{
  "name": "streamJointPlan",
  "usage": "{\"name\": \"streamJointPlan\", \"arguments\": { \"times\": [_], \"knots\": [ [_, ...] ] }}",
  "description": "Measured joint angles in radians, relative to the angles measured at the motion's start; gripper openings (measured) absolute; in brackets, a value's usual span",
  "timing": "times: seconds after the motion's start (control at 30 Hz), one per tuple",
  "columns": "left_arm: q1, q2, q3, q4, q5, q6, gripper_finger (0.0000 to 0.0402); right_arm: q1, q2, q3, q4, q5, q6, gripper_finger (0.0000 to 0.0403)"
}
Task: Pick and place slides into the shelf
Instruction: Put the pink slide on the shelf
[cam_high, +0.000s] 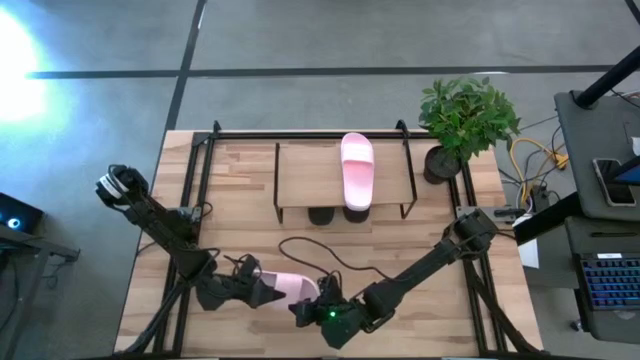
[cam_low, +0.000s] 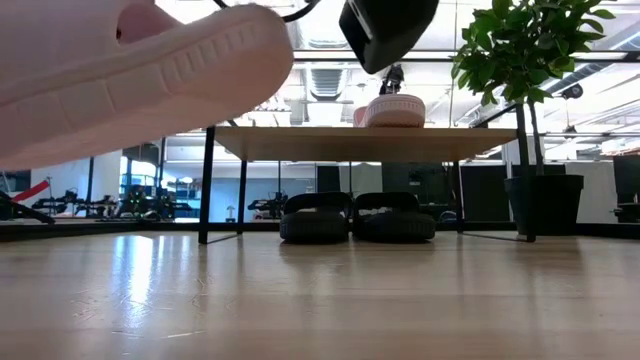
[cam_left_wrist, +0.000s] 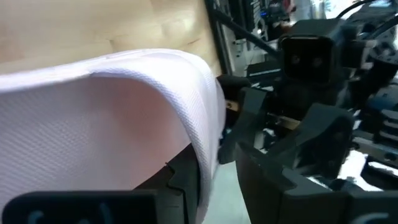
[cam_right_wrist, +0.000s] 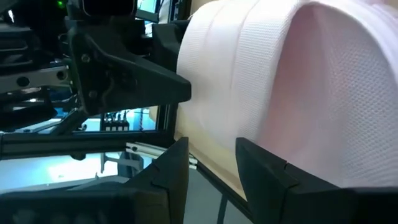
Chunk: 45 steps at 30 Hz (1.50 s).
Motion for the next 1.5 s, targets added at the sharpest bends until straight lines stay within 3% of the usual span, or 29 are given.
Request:
{"name": "streamJointPlan", "arguments": {
  "times": [0.33, 0.93, 1.03, 1.2, 1.33, 1.5],
  "knots": [
    [-0.006, -0.028, -0.005, -0.055, 0.027, 0.009, 0.0084, 0.000, -0.001, 0.046, -0.172, -0.054, 0.045, 0.0125],
    [-0.006, -0.065, 0.000, -0.048, 0.012, 0.089, 0.0084, -0.050, -0.002, 0.052, -0.126, -0.051, -0.021, 0.0120],
    [-0.006, -0.065, 0.000, -0.048, 0.022, 0.145, 0.0084, -0.056, -0.002, 0.052, -0.122, -0.086, -0.047, 0.0097],
    [-0.006, -0.076, -0.001, -0.055, 0.051, 0.246, 0.0084, -0.050, -0.004, 0.053, -0.162, -0.127, -0.052, 0.0021],
    [-0.006, -0.097, -0.002, -0.074, 0.095, 0.342, 0.0084, -0.042, -0.006, 0.053, -0.176, -0.129, -0.040, 0.0013],
    [-0.007, -0.153, -0.004, -0.222, 0.195, 0.349, 0.0084, -0.034, -0.005, 0.051, -0.193, -0.145, -0.040, 0.0010]
  ]
}}
